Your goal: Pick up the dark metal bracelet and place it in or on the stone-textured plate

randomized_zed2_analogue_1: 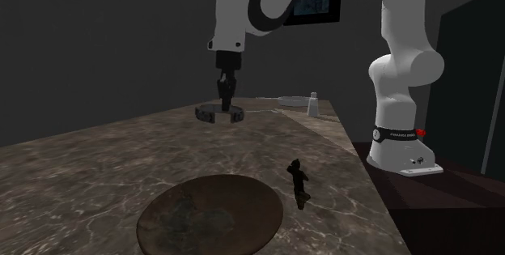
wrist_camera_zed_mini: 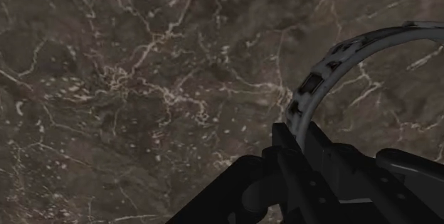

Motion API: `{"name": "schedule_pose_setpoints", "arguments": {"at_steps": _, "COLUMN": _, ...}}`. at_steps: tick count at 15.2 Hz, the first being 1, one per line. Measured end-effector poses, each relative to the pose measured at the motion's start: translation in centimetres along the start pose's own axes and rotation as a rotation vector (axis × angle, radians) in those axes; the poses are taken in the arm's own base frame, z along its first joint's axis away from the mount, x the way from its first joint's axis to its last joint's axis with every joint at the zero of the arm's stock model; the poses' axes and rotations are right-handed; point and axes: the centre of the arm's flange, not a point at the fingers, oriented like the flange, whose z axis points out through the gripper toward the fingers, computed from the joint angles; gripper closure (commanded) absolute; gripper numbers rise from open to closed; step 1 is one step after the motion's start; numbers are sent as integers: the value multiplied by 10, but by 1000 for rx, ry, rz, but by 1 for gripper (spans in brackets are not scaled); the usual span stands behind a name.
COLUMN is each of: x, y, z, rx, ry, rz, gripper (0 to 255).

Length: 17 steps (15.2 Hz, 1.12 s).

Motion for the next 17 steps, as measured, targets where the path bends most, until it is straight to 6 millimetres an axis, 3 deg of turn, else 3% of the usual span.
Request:
{"name": "schedule_pose_setpoints", "arguments": {"at_steps": 5, "x": 1, "y": -7, "z": -24, "rx": 0, "ry": 0, "rz": 0, "gripper": 255}}
{"name": "schedule_pose_setpoints", "arguments": {"at_steps": 15, "x": -33, "y": -124, "z": -36, "rx": 0, "ry": 0, "rz": -1, "gripper": 255}}
{"name": "schedule_pose_setpoints", "arguments": {"at_steps": 17, "x": -36, "y": -154, "z": -38, "rx": 0, "ry": 0, "rz": -2, "gripper": 255}}
